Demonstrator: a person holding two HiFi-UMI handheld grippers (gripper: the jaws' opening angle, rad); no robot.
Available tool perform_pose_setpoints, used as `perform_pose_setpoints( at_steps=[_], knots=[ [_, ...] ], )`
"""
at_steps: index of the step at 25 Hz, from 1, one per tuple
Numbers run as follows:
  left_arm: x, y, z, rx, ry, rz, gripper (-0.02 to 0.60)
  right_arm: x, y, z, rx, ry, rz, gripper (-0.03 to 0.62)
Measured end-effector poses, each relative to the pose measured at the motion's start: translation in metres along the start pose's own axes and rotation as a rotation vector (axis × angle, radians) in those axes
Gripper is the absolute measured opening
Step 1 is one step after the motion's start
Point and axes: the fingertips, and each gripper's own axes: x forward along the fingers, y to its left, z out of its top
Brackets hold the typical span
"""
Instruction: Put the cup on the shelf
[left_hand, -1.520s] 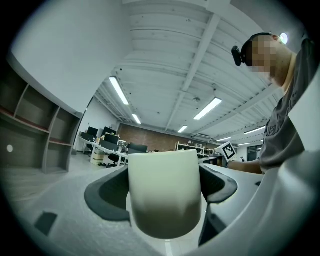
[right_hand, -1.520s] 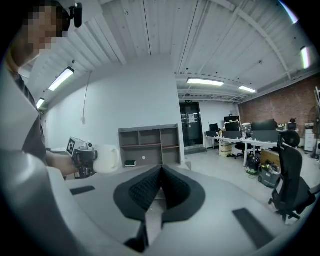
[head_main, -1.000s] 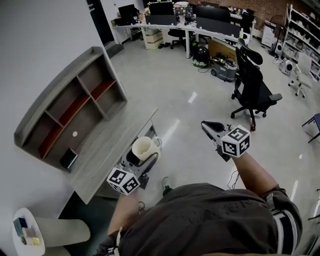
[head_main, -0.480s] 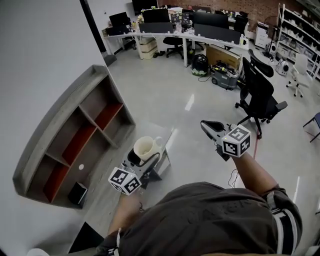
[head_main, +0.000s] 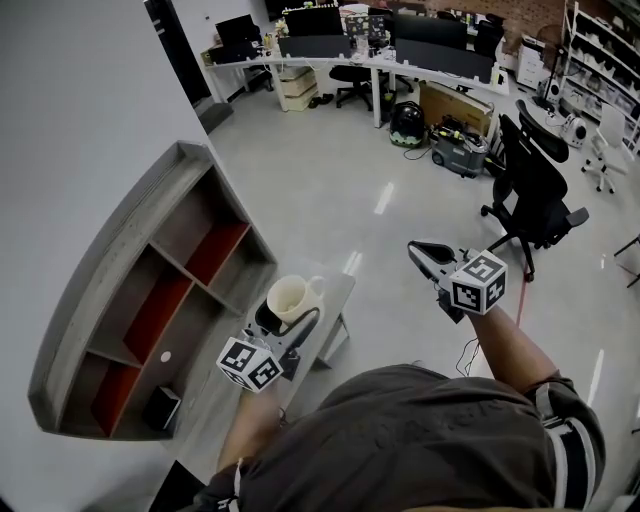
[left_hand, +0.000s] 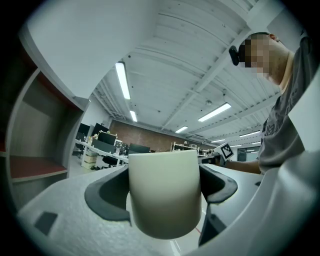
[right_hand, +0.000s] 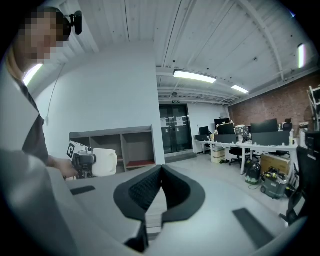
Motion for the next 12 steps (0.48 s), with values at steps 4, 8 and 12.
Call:
perform_pose_setpoints(
  at_steps=[4, 8, 12],
  knots=[
    [0.031, 0.017, -0.002, 0.005, 0.000, 0.026, 0.402, 0.021, -0.035, 0.003, -0.001, 0.004, 0.031, -0.009],
    [0.077, 0.029, 0.002, 0.018, -0.009, 0.070, 0.402, 0.040, -0.084, 0.019, -0.017, -0.010, 0.083, -0.009],
    [0.127, 0.030, 0.004, 0.012, -0.035, 0.121, 0.402, 0.051, -0.135, 0.031, -0.034, 0.006, 0.151, -0.009]
  ],
)
